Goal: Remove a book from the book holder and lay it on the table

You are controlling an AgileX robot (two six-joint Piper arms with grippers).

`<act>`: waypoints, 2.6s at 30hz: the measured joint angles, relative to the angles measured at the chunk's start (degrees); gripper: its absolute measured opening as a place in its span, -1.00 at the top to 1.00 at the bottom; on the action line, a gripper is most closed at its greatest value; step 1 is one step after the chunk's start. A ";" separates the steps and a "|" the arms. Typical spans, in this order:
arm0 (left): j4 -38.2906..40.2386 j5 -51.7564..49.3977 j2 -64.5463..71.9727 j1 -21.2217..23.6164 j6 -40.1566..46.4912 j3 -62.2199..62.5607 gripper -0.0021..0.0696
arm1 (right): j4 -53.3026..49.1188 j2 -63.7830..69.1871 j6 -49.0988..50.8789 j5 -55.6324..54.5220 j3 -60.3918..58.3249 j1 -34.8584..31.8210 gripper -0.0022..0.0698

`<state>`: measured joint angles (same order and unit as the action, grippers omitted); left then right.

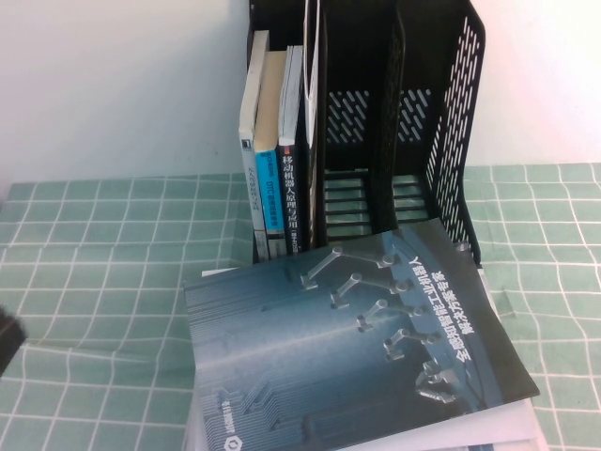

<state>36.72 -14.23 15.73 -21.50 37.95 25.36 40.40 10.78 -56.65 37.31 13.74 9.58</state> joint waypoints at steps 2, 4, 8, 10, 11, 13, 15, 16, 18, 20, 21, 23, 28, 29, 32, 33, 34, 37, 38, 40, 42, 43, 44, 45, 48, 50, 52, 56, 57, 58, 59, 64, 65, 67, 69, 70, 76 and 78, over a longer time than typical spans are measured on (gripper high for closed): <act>-4.53 0.00 -4.43 0.27 0.00 -1.88 0.95 | 0.00 0.00 0.00 0.00 0.00 0.00 0.93; -11.75 1.45 -7.27 1.61 0.00 -4.54 0.95 | 0.00 0.00 -0.14 0.00 0.00 0.00 0.93; -21.47 10.67 -11.31 5.78 -0.72 -11.34 0.95 | 0.00 0.00 -0.14 0.00 0.00 0.00 0.93; -23.19 17.43 -14.37 8.48 -1.30 -15.49 0.95 | 0.00 0.00 -0.14 0.11 0.00 0.00 0.93; -23.61 20.92 -15.57 9.95 -1.67 -17.59 0.95 | 0.09 0.00 -0.14 0.10 0.00 0.00 0.93; -24.03 26.56 -16.29 13.18 -4.21 -21.45 0.95 | 0.09 -0.07 -0.14 0.10 0.00 0.00 0.93; -24.76 27.78 -16.42 15.72 -10.02 -23.87 0.95 | 0.20 -0.07 -0.14 0.10 0.00 0.00 0.93; -25.00 26.80 -16.42 16.70 -13.63 -24.90 0.95 | 0.20 -0.07 -0.14 0.10 0.00 0.00 0.93; -25.11 22.52 -16.42 17.52 -19.90 -26.06 0.95 | 0.20 -0.07 -0.14 0.10 0.00 0.00 0.93; -25.22 16.84 -16.42 17.78 -24.87 -26.72 0.95 | 0.20 -0.07 -0.14 0.10 0.00 0.00 0.93; -25.51 13.41 -16.42 17.78 -26.86 -26.72 0.95 | 0.20 -0.07 -0.14 0.10 0.00 0.00 0.93; -26.83 6.51 -16.42 17.78 -29.32 -26.82 0.95 | 0.20 -0.07 -0.14 0.10 0.00 0.00 0.93; -29.90 -3.95 -16.42 17.78 -34.24 -26.95 0.95 | 0.20 -0.07 -0.14 0.10 0.00 0.00 0.93; -30.40 -4.21 -16.53 17.78 -34.92 -26.95 0.95 | 0.20 -0.07 -0.14 0.10 0.00 0.00 0.93; -32.33 -4.64 -16.51 17.78 -36.60 -26.83 0.95 | 0.20 -0.07 -0.14 0.10 0.00 0.00 0.93; -32.75 -4.64 -16.51 17.78 -36.84 -26.83 0.95 | 0.20 -0.07 -0.14 0.10 0.00 0.00 0.93; -33.03 -4.72 -16.51 17.78 -36.94 -26.83 0.95 | 0.20 -0.07 -0.14 0.10 0.00 0.00 0.93; -33.51 -4.87 -16.51 17.78 -36.97 -26.75 0.95 | 0.20 -0.07 -0.14 0.10 0.00 0.00 0.93; -33.64 -4.86 -16.51 17.78 -36.97 -26.75 0.95 | 0.20 -0.07 -0.14 0.10 0.00 0.00 0.93; -33.75 -4.86 -16.51 17.78 -37.06 -26.75 0.95 | 0.20 -0.07 -0.14 0.10 0.00 0.00 0.93; -33.75 -4.86 -16.51 17.78 -37.06 -26.75 0.95 | 0.20 -0.07 -0.14 0.10 0.00 0.00 0.93; -33.84 -4.86 -16.51 17.78 -37.06 -26.75 0.95 | 0.20 -0.07 -0.14 0.10 0.00 0.00 0.93; -33.84 -4.86 -16.51 17.78 -37.06 -26.75 0.95 | 0.20 -0.07 -0.14 0.10 0.00 0.00 0.93; -33.84 -4.86 -16.51 17.78 -37.06 -26.75 0.95 | 0.20 -0.07 -0.14 0.10 0.00 0.00 0.93; -33.84 -4.86 -16.51 17.78 -37.06 -26.75 0.95 | 0.20 -0.07 -0.14 0.10 0.00 0.00 0.93; -33.84 -4.86 -16.51 17.78 -37.06 -26.75 0.95 | 0.20 -0.07 -0.14 0.10 0.00 0.00 0.93; -33.84 -4.86 -16.51 17.78 -37.06 -26.75 0.95 | 0.20 -0.07 -0.14 0.10 0.00 0.00 0.93; -33.84 -4.90 -16.51 17.78 -37.06 -26.75 0.95 | 0.20 -0.07 -0.14 0.10 0.00 0.00 0.93; -33.84 -4.90 -16.51 17.78 -37.06 -26.75 0.95 | 0.20 -0.07 -0.14 0.10 0.00 0.00 0.93; -33.84 -4.90 -16.51 17.78 -37.06 -26.75 0.95 | 0.20 -0.07 -0.14 0.10 0.00 0.00 0.93; -33.84 -4.90 -16.51 17.78 -37.06 -26.75 0.95 | 0.20 -0.25 -0.14 0.10 0.00 0.00 0.93; -33.87 -4.99 -16.51 17.78 -37.06 -26.75 0.95 | -1.03 -3.06 -0.39 -1.17 0.00 0.11 0.93; -33.87 -4.99 -16.51 17.78 -37.06 -26.75 0.95 | -3.16 -3.99 -0.49 -2.46 0.00 0.11 0.93; -33.87 -4.99 -16.51 17.78 -37.06 -26.75 0.95 | -8.25 -6.55 0.69 -4.97 0.00 -0.19 0.93; -33.87 -4.99 -16.51 17.78 -37.06 -26.75 0.95 | -14.63 -9.80 5.15 -7.21 0.00 -1.55 0.93; -33.87 -4.99 -16.51 17.78 -37.09 -26.75 0.95 | -17.20 -10.63 7.68 -7.79 0.00 -2.44 0.93; -33.87 -4.99 -16.51 17.78 -37.18 -26.75 0.95 | -29.84 -11.57 22.88 -10.98 -2.90 -10.57 0.93; -33.87 -5.03 -16.51 17.78 -37.18 -26.75 0.95 | -33.84 -11.57 28.13 -13.24 -5.97 -11.85 0.93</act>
<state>2.84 -19.26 -0.79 -3.72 0.76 -1.39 6.56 -0.79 -28.52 24.07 7.77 -2.27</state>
